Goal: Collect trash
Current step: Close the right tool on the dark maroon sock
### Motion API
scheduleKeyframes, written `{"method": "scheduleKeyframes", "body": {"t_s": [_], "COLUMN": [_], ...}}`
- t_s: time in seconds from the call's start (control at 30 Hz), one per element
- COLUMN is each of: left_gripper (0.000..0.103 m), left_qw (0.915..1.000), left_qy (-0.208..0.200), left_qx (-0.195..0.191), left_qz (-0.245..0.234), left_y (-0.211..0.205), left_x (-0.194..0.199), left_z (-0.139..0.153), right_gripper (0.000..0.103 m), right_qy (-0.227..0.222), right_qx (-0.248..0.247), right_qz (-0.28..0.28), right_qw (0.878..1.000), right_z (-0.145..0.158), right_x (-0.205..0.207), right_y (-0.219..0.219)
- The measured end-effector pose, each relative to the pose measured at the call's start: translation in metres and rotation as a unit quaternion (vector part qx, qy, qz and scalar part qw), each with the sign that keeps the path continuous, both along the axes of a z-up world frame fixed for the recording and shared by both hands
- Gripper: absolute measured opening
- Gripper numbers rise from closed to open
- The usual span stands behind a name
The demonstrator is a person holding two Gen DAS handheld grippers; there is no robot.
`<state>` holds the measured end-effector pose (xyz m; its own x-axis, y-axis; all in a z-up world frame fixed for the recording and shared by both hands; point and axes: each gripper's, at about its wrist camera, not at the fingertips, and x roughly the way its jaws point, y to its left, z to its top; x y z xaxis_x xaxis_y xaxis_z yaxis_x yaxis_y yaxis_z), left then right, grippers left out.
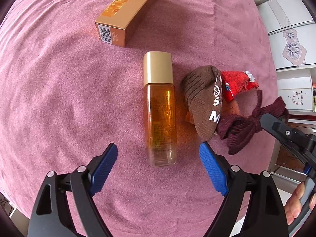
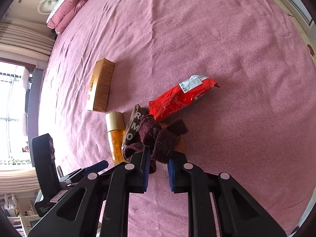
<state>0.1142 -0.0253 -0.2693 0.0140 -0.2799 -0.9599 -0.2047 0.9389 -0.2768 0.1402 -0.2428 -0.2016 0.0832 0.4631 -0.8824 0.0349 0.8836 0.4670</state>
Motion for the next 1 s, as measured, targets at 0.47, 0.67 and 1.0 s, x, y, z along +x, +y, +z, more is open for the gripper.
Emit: {"method": "scheduleKeyframes", "body": {"t_s": [0.47, 0.67, 1.0], "left_gripper": [0.036, 0.034, 0.032], "left_qw": [0.9987, 0.9991, 0.9986], "left_qy": [0.035, 0.014, -0.016], "left_qx": [0.01, 0.005, -0.039], "left_qz": [0.035, 0.04, 0.034], "left_y": [0.007, 0.015, -0.001], "left_x": [0.02, 0.008, -0.034], "left_z": [-0.018, -0.004, 0.038], "right_gripper": [0.015, 0.015, 0.015], "right_qy": [-0.001, -0.013, -0.034], "right_qx": [-0.006, -0.005, -0.004], "right_qz": [-0.023, -0.017, -0.034], "right_qw": [1.0, 1.0, 0.999], "right_z": [0.008, 0.022, 0.045], "right_x": [-0.019, -0.034, -0.062], "right_y": [-0.026, -0.03, -0.051]}}
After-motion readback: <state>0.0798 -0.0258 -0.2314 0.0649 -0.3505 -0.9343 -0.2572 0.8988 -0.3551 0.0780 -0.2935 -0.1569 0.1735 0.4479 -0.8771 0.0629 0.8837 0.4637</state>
